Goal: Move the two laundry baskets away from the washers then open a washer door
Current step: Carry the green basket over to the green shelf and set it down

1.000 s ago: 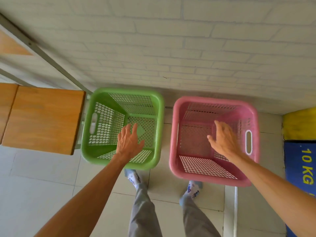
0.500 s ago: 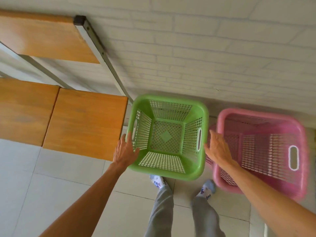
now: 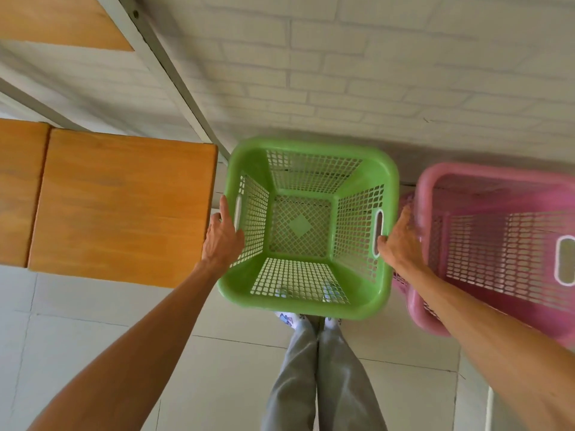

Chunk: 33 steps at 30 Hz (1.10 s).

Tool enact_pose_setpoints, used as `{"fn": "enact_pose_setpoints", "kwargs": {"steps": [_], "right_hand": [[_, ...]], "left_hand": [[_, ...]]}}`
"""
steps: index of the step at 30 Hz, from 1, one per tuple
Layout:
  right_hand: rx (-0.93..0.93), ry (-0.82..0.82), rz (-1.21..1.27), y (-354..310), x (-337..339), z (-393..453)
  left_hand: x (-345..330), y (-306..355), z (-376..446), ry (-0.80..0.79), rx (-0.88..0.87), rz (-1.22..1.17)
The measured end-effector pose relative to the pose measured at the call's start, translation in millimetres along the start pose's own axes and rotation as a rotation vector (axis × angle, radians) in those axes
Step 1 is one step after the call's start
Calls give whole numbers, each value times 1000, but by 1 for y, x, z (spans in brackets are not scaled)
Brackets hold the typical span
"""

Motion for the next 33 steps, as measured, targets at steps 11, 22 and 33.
{"fn": "enact_pose_setpoints", "kwargs": {"steps": [11, 22, 33], "right_hand": [[94, 143, 122, 18, 16, -22], [370, 198, 343, 62, 273, -216], [738, 360, 239, -38, 377, -335]], "left_hand": [[20, 15, -30, 118, -84, -45], [202, 168, -251, 333, -42, -289], [309, 150, -413, 729, 22, -487]]}}
Point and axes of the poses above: each hand's wrist, its own z-axis towards the middle knuckle, its own x-axis out of the back of the hand, y = z × x, the point moved 1 cm from there along z, towards the middle knuckle, and after that the axes turned 14 degrees about -z, right-handed, at the moved point
